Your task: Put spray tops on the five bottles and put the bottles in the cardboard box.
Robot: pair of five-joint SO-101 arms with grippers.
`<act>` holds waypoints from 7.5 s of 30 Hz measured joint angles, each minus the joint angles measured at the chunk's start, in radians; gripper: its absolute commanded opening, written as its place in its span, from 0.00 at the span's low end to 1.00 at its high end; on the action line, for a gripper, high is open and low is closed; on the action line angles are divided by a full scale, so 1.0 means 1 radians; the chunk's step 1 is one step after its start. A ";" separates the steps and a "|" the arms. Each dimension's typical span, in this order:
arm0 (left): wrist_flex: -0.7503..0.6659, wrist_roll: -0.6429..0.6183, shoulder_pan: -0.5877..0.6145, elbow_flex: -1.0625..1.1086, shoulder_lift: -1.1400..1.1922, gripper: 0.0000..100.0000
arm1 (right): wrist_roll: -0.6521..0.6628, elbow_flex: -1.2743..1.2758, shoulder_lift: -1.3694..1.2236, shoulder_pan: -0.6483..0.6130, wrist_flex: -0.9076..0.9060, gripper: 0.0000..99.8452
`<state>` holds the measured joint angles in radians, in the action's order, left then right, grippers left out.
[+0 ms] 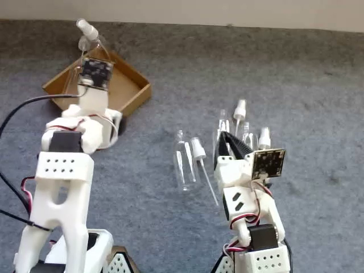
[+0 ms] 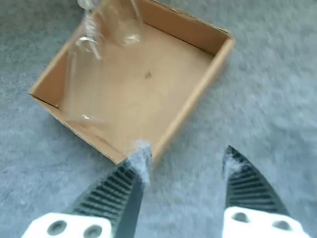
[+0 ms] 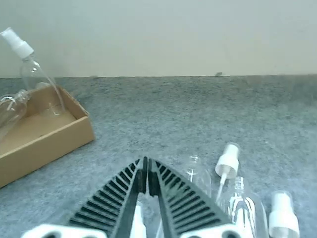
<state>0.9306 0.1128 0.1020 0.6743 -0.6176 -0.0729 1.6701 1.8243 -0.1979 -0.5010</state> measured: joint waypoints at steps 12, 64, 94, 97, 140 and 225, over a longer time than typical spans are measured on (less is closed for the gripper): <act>0.396 -0.064 -0.255 -0.192 -0.025 0.19 | 0.000 -0.126 0.002 0.281 -0.316 0.01; 0.589 -0.592 -0.460 -0.790 1.105 0.35 | 0.000 -0.002 0.002 0.353 -0.230 0.01; 0.548 -0.594 -0.446 -0.807 1.168 0.18 | 0.000 -0.002 0.002 0.353 -0.230 0.01; 0.548 -0.594 -0.446 -0.807 1.166 0.18 | 0.000 -0.002 0.002 0.353 -0.230 0.01; 0.819 -0.184 -0.442 -1.077 0.566 0.01 | 0.000 -0.002 0.002 0.351 -0.229 0.01; -0.641 -0.293 -0.141 0.801 -0.534 0.01 | 0.252 -1.580 -1.893 -0.147 -0.928 0.11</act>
<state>0.2892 -0.1803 -0.0391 1.4753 -1.1515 0.1788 0.0898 -0.0690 -0.3452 -1.4293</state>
